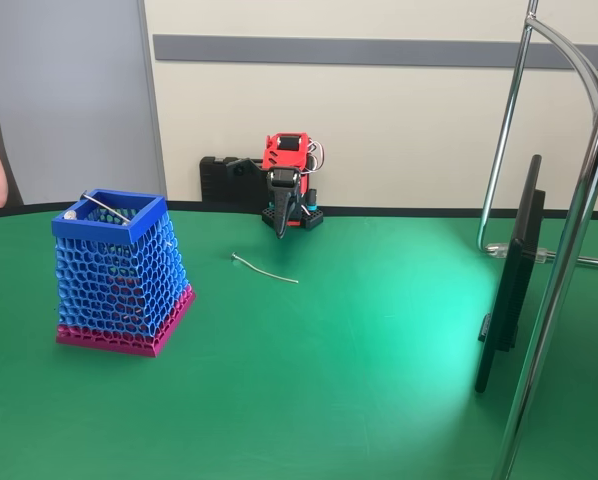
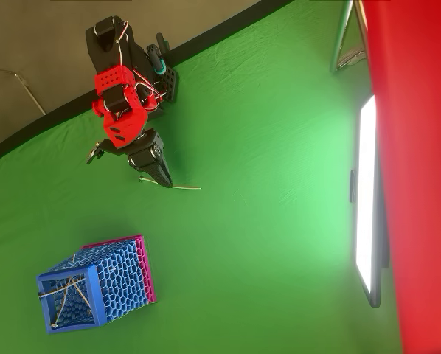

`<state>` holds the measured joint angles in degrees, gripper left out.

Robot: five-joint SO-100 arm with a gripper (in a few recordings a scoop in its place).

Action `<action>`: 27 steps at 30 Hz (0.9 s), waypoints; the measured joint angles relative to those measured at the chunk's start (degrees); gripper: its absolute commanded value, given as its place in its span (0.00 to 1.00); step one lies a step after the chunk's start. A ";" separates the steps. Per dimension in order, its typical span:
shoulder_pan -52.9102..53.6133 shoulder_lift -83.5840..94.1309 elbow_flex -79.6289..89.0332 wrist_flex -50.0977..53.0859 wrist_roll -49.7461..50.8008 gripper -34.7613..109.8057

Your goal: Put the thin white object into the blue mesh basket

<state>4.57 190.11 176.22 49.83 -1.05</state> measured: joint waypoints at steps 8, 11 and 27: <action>-2.99 0.00 0.00 0.00 0.00 0.25; -2.99 0.00 0.00 0.00 0.00 0.25; -3.43 0.00 0.00 0.00 -0.53 0.25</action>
<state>1.14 190.11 176.22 49.83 -1.58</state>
